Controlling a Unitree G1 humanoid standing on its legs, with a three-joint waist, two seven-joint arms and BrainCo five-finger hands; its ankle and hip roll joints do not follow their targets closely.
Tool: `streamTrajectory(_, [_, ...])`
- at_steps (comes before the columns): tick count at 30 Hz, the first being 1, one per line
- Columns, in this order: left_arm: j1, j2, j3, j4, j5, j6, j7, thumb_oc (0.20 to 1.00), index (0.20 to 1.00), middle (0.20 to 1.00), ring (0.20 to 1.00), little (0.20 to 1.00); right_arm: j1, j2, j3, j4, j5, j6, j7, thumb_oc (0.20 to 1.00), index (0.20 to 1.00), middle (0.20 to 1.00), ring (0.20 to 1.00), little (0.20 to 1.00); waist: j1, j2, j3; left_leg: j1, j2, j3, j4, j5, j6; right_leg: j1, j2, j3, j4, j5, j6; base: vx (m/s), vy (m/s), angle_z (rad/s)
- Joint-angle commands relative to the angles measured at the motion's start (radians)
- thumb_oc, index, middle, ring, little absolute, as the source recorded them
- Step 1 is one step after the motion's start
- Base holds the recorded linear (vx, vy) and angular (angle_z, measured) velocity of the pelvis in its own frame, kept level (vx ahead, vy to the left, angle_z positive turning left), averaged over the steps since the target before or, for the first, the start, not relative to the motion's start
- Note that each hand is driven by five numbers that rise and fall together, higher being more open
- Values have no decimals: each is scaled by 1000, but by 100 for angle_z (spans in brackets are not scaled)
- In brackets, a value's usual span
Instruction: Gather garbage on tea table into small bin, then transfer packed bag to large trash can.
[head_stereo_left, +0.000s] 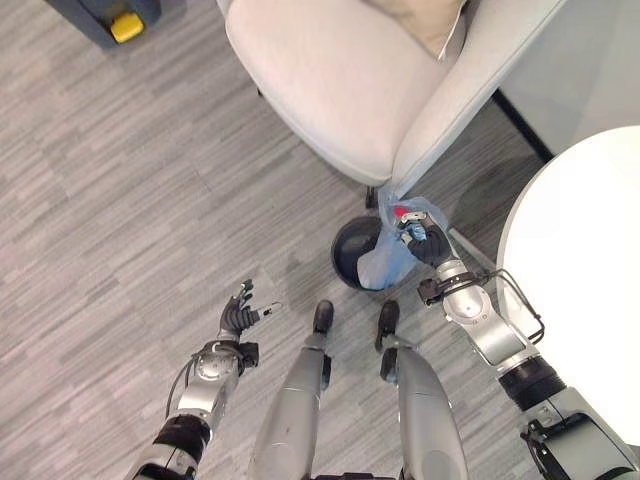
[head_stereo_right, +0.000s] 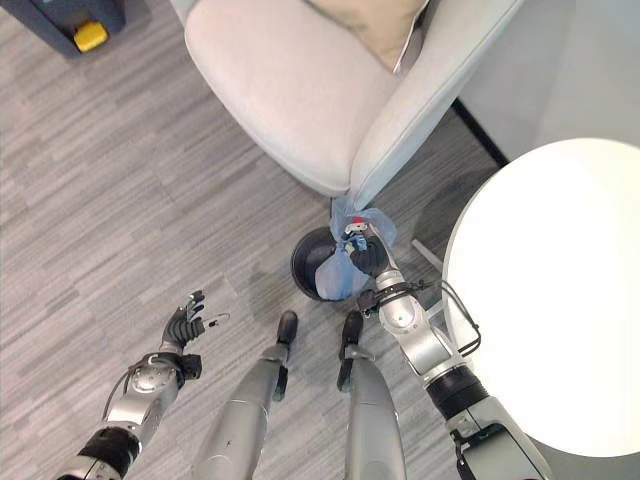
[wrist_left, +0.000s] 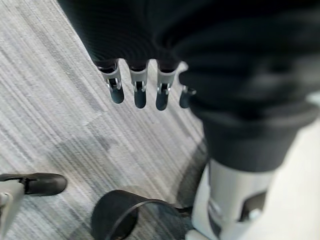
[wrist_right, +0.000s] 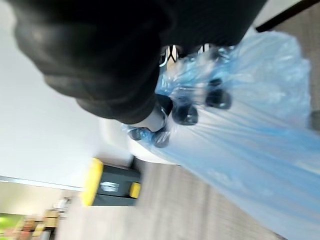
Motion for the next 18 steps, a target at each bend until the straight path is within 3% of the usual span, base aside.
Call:
streamTrajectory(1, [40,24,22,-45,16,-18,-31,1000,1000,1000,1000,1000,-2,10,-35,-81,50,-110,52,200,200,200,200,200,2,-18,-62,63,14,32,-77,-42,-27,102,-7,14,-91,-54,79,82,53,-21])
streamTrajectory(5, [137,29,58,-81,42,-10,-65,1000,1000,1000,1000,1000,92,14,-60,-188,106,-126,135,200,200,200,200,200,-10,-51,-171,241,31,83,-170,-52,-16,269,16,49,-218,-10,108,135,132,-33])
streamTrajectory(10, [177,32,68,-107,49,-7,-82,1000,1000,1000,1000,1000,109,53,-46,-197,156,-126,175,200,200,200,200,200,3,-53,-185,306,41,111,-199,-50,-2,277,23,79,-184,3,129,-32,84,-47])
streamTrajectory(14, [148,46,55,-112,69,-7,-91,1000,1000,1000,1000,1000,120,65,-57,-199,169,-135,174,200,200,200,200,200,0,-31,-169,264,58,94,-170,-20,0,278,61,127,-21,-74,116,-192,-9,-6])
streamTrajectory(18, [148,48,60,-125,73,-10,-88,1000,1000,1000,1000,1000,129,62,-80,-208,152,-138,163,200,200,200,200,200,25,-27,-198,219,59,64,-159,11,-6,338,106,189,27,-128,92,-176,-112,40])
